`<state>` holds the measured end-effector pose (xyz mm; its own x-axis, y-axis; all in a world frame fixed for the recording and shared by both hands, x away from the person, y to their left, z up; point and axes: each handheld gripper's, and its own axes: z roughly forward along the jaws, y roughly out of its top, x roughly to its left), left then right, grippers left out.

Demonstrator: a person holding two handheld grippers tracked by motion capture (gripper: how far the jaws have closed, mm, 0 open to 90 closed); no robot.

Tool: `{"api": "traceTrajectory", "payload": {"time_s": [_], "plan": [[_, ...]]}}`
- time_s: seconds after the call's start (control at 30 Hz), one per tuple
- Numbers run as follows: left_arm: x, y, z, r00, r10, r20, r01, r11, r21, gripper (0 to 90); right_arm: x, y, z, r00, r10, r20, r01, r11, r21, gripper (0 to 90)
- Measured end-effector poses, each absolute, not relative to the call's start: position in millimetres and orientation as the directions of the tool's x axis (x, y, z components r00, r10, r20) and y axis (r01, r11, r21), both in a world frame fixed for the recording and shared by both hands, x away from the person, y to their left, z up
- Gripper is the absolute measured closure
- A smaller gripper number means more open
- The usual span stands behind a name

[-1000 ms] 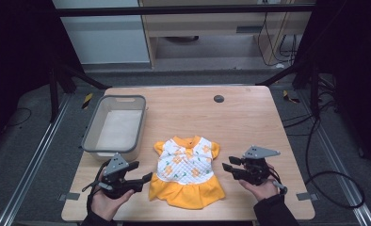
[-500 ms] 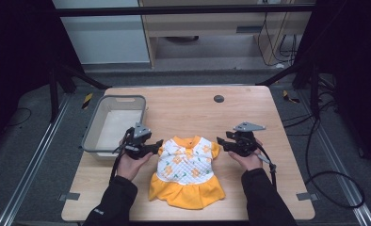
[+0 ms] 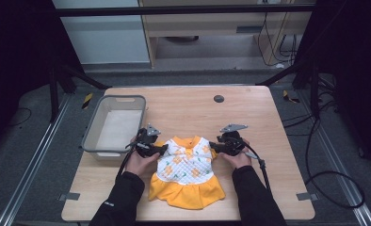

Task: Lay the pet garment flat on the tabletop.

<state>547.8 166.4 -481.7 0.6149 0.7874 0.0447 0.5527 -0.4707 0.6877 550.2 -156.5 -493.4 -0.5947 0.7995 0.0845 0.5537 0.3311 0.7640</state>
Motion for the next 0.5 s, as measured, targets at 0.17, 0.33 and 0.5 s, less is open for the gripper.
{"api": "traceTrajectory", "payload": {"time_s": [0.17, 0.33, 0.5], "plan": [[549.6, 166.5, -491.7, 0.61, 0.792, 0.032, 0.575, -0.471, 0.669, 42.0, 550.3, -154.3, -499.4, -0.601, 0.794, 0.091, 0.569, 0.346, 0.746, 56.7], [546.0, 166.2, -491.9, 0.596, 0.803, -0.026, 0.602, -0.425, 0.677, 65.1, 549.3, -153.5, -500.1, -0.6, 0.79, 0.131, 0.596, 0.331, 0.731, 73.2], [544.4, 160.8, -489.0, 0.577, 0.816, -0.033, 0.629, -0.418, 0.656, 80.9, 545.0, -149.7, -497.4, -0.603, 0.781, 0.163, 0.614, 0.324, 0.719, 87.0]]}}
